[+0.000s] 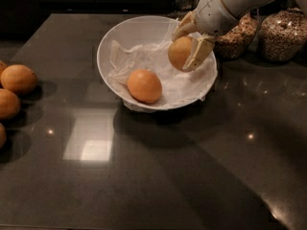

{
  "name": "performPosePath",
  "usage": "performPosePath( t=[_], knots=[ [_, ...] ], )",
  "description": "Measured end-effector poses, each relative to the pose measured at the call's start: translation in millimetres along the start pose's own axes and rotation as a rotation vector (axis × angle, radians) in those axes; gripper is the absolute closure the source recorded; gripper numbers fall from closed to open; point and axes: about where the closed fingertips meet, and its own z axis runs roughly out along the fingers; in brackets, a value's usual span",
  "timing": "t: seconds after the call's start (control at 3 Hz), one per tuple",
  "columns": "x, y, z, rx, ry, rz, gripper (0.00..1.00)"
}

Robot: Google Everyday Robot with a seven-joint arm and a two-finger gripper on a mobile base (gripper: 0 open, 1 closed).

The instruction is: Pick orange from white bowl

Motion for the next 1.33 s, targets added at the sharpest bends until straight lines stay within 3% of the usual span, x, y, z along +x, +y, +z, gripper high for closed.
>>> performPosePath(
  t=[0.33,0.67,1.0,1.33],
  knots=[
    [-4.5,-2.4,-21.4,0.034,-0.007,-0.014,1.0],
    [-29.1,8.1,-33.3,0.057,-0.03,-0.062,1.0],
    [-66.5,29.8,-26.5,0.045,-0.051,-0.134,1.0],
    [-66.5,29.8,-26.5,0.045,-0.051,-0.134,1.0]
  ],
)
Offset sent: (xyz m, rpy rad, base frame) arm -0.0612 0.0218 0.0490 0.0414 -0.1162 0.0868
